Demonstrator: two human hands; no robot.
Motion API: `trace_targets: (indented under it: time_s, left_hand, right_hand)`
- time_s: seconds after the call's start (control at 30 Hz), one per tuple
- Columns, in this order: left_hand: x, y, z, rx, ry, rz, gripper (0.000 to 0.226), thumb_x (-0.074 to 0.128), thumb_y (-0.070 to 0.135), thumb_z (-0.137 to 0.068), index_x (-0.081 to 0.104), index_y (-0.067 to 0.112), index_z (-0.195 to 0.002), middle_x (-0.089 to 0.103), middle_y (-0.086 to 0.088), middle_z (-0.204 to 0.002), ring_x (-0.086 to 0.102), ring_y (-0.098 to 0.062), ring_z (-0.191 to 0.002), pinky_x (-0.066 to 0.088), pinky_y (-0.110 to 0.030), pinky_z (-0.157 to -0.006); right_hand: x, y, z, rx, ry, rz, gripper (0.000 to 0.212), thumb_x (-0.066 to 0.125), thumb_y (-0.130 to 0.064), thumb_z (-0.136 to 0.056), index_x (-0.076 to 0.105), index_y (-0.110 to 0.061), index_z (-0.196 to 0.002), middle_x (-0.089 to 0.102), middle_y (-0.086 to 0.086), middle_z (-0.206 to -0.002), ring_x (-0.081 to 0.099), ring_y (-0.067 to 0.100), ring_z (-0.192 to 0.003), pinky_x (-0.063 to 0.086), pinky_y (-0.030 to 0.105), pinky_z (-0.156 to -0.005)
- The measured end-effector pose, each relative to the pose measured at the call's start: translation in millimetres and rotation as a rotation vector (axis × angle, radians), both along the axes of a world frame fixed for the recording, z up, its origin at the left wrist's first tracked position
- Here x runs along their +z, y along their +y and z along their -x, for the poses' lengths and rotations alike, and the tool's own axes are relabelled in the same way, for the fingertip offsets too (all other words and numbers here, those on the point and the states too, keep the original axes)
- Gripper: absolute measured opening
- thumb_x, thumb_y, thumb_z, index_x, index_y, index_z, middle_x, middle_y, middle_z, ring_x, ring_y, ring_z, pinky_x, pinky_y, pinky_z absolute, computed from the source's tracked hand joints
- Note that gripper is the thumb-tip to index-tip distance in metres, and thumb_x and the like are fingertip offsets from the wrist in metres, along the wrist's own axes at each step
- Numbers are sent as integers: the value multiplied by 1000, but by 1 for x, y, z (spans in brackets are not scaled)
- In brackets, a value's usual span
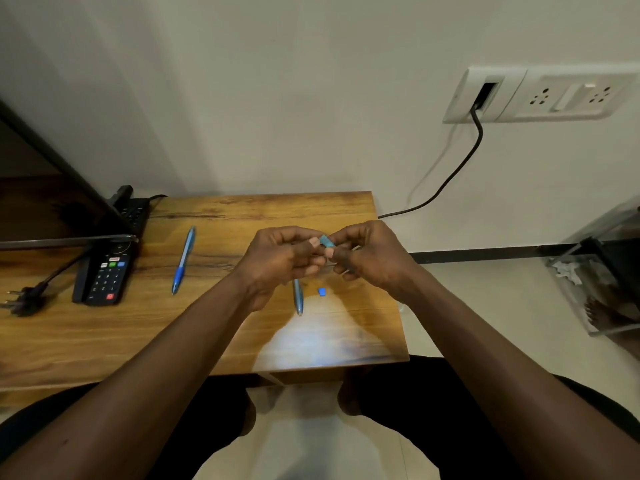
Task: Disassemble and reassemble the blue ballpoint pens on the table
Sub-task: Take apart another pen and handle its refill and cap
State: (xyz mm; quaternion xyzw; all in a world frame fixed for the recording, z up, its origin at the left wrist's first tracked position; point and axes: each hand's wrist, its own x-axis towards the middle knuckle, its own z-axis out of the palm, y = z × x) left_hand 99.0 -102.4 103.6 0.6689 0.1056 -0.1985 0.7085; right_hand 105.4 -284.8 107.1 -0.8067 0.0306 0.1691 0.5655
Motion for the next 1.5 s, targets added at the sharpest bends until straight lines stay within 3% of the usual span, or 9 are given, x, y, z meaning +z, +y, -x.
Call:
trace_targets:
  time_s: [0.1, 0.2, 0.3, 0.5, 0.63, 0.77, 1.0, 1.27, 1.5]
  left_hand:
    - [3, 9, -1, 76, 66, 101, 23, 68, 12, -98, 73, -3, -116, 79, -20, -105, 79, -23, -94, 65, -30, -82]
    - [6, 18, 0, 131, 132, 202, 27, 69, 15, -98, 72, -5, -116, 78, -21, -107, 79, -27, -97, 65, -33, -84]
    - [7, 24, 4, 169, 180, 267, 25, 70, 12, -97, 72, -4, -116, 79, -20, -103, 79, -23, -90, 65, -31, -81]
    - [5, 27, 9, 308, 204, 414, 15, 71, 10, -95, 74, -1, -106, 79, -14, -90, 79, -19, -79, 65, -27, -73]
    - [8, 31, 9, 366, 193, 496, 16, 69, 8, -97, 73, -2, -108, 80, -15, -92, 80, -18, -82, 65, -26, -72]
    - [14, 39, 7, 360, 231, 548, 15, 61, 9, -101, 72, -1, -102, 80, -18, -99, 80, -20, -87, 65, -28, -74]
    - [19, 50, 7, 351, 219, 602, 16, 57, 7, -101, 72, 0, -101, 79, -18, -101, 80, -22, -90, 65, -29, -80]
    - [21, 50, 7, 371, 188, 655, 16, 64, 11, -100, 73, -1, -107, 79, -16, -98, 80, -20, -88, 65, -28, -77]
    - [21, 48, 5, 433, 182, 742, 14, 64, 9, -100, 73, 2, -108, 80, -15, -96, 80, -18, -88, 65, -27, -78]
  right_hand:
    - [8, 8, -3, -67, 16, -87, 18, 82, -10, -85, 72, -5, -98, 71, 9, -76, 67, 15, -64, 52, 20, -54]
    - [14, 15, -9, -79, 17, -126, 17, 83, -8, -83, 75, -1, -96, 66, -5, -62, 57, 0, -53, 44, 12, -49]
    - [20, 25, -14, -75, 17, -116, 15, 82, -9, -84, 78, -3, -98, 67, -11, -67, 56, -7, -51, 40, 7, -50]
    - [23, 58, -17, -317, 145, -444, 27, 76, -1, -88, 66, -8, -113, 74, 17, -99, 72, 22, -80, 60, 30, -74]
    - [27, 78, -17, -427, 163, -609, 30, 72, 0, -91, 64, -1, -120, 76, 19, -101, 76, 26, -83, 64, 35, -75]
    - [28, 88, -21, -418, 71, -519, 33, 71, -3, -92, 65, -10, -124, 77, 17, -101, 77, 28, -94, 63, 35, -79]
    - [31, 99, -24, -296, -184, -292, 31, 70, -9, -94, 69, -24, -121, 78, 9, -92, 77, 18, -87, 62, 42, -86]
    - [36, 101, -21, -334, -68, -524, 32, 68, -3, -95, 68, -13, -125, 74, 24, -105, 75, 31, -96, 63, 38, -84]
    - [39, 111, -24, -268, -233, -394, 36, 67, -5, -95, 66, -16, -129, 77, 14, -92, 77, 19, -87, 61, 30, -77]
